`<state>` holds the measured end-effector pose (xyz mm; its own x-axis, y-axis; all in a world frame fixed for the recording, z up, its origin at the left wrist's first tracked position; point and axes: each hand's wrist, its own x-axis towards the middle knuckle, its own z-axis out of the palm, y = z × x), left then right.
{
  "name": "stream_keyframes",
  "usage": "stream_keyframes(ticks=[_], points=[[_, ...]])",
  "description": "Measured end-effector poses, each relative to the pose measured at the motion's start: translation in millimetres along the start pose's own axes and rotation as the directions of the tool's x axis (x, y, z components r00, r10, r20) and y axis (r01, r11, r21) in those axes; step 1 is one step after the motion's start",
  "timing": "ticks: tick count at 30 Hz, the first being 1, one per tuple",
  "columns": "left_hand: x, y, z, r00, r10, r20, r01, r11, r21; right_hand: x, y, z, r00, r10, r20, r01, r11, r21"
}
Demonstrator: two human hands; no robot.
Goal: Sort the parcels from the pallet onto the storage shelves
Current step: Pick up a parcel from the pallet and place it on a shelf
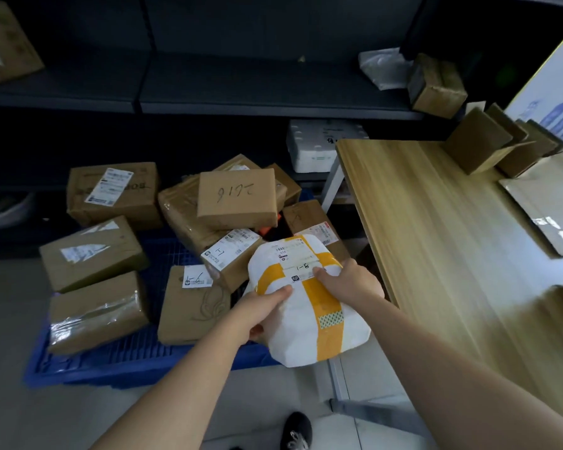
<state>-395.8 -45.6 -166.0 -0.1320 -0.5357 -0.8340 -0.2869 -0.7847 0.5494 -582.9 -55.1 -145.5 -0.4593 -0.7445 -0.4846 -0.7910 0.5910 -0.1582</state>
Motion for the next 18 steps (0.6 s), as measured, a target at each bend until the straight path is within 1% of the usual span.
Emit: stream_keyframes(ticks=[4,10,12,15,18], points=[[-25,-16,-7,0.999,0.041,-0.017,-0.041,0.999,0.009,-29,6,8,1.0,-0.016,-0.008,0.016,0.999,0.032],[-60,-52,-8,0.991,0.113,-0.068,-0.118,0.99,-0.072,-75,17,21,0.991,-0.106,-0.076,0.114,0.987,0.112],[-78,-68,-8,0.985,0.131,-0.111,-0.141,0.987,-0.083,-92,23,26,0.984,-0.15,-0.1,0.164,0.975,0.153],[-105,-96,-9,0.963,0.186,-0.194,-0.213,0.969,-0.124,-122,33,33,0.957,-0.255,-0.139,0.28,0.939,0.201],[-135,-124,-10,0.898,0.272,-0.347,-0.337,0.931,-0.141,-153,38,42,0.92,-0.375,-0.118,0.393,0.875,0.282]])
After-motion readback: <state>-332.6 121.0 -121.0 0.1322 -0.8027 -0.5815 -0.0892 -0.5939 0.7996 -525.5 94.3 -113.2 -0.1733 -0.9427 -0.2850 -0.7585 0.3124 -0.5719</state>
